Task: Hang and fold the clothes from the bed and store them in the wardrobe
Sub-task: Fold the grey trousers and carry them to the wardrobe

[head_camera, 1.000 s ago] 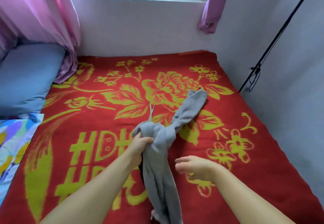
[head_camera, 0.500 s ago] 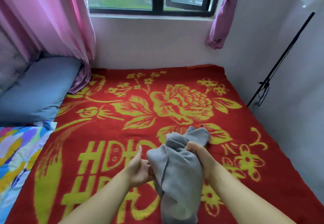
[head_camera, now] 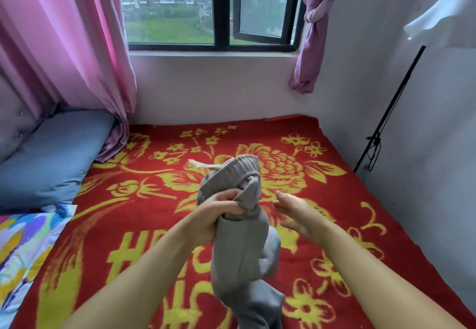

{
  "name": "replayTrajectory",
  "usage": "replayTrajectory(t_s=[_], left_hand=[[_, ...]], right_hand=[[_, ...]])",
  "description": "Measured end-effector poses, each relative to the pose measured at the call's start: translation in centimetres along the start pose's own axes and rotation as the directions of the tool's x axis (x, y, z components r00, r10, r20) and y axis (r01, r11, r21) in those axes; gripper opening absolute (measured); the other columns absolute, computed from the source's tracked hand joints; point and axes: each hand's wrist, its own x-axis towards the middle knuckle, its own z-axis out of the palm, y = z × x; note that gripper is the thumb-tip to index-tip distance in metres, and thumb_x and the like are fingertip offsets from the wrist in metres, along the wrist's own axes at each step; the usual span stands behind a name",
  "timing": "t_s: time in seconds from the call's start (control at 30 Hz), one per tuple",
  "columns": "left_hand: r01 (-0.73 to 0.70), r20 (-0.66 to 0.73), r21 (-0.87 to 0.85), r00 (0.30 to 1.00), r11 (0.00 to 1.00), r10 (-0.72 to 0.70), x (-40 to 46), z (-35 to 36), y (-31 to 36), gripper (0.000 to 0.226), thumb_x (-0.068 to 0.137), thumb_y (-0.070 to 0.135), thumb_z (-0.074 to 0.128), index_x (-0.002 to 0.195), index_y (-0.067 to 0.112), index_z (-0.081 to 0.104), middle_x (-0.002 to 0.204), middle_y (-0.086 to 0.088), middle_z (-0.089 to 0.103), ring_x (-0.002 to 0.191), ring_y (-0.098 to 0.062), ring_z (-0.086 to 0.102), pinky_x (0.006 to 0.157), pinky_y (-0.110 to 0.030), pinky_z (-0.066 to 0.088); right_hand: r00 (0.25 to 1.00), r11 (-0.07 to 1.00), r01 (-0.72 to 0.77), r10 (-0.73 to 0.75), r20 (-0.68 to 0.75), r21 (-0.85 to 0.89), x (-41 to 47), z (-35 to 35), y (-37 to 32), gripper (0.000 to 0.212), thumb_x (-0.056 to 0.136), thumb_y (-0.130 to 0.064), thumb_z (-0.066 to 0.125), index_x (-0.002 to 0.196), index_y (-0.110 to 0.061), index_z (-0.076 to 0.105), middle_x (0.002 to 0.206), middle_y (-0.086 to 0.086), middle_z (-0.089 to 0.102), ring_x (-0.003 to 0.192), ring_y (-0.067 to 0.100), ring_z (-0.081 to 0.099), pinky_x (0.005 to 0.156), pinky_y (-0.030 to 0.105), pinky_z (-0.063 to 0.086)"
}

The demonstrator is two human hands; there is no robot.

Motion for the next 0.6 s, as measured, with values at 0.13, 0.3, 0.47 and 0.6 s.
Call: replayTrajectory(t_s=[0.13,0.3,0.47,0.6], left_hand=[[0.081,0.126,0.189,0.986,0.979,-0.106,-1.0,1.3,1.1,0.02,0.057,0.01,0.068,0.076,0.011,0.072,0.075,-0.003,0.067,0.073,-0.014,0.064,0.069,-0.023,0.051],[0.12,0.078,0.5,0.98,0.858,-0.182,-2.8,-0.7,4.6,0.016,0.078,0.019,0.067,0.091,0.011,0.072,0.095,-0.004,0.07,0.093,-0.015,0.065,0.083,-0.025,0.052],[-0.178,-0.168,0.768,0.871,0.616,0.461,-2.5,-1.0,7.8,0.029,0.086,0.015,0.072,0.11,0.021,0.059,0.114,0.001,0.059,0.107,-0.01,0.054,0.095,-0.031,0.044],[-0.177,0.118,0.971,0.939,0.159,0.324,-1.0,0.5,8.2,0.053,0.073,0.04,0.081,0.119,0.029,0.057,0.14,0.007,0.042,0.13,-0.006,0.032,0.108,-0.028,0.023]], right_hand=[[0.975,0.98,0.062,-0.099,0.197,0.187,-0.2,3.2,-3.1,0.029,0.1,-0.031,0.05,0.115,-0.011,0.064,0.108,0.009,0.072,0.099,0.02,0.07,0.082,0.034,0.057],[0.938,0.87,0.207,-0.307,0.162,0.448,-1.2,4.6,-5.6,0.024,0.1,-0.01,0.043,0.113,-0.007,0.063,0.099,0.008,0.071,0.093,0.021,0.067,0.077,0.03,0.056],[0.878,0.856,0.329,-0.433,0.205,0.399,-2.3,3.8,-8.7,0.026,0.096,0.002,0.041,0.113,-0.002,0.06,0.103,0.007,0.069,0.097,0.016,0.066,0.082,0.026,0.053],[0.869,0.874,0.376,-0.448,0.212,0.307,-3.1,3.4,-10.1,0.027,0.095,0.0,0.043,0.115,0.002,0.061,0.106,0.013,0.067,0.1,0.022,0.064,0.087,0.033,0.051]])
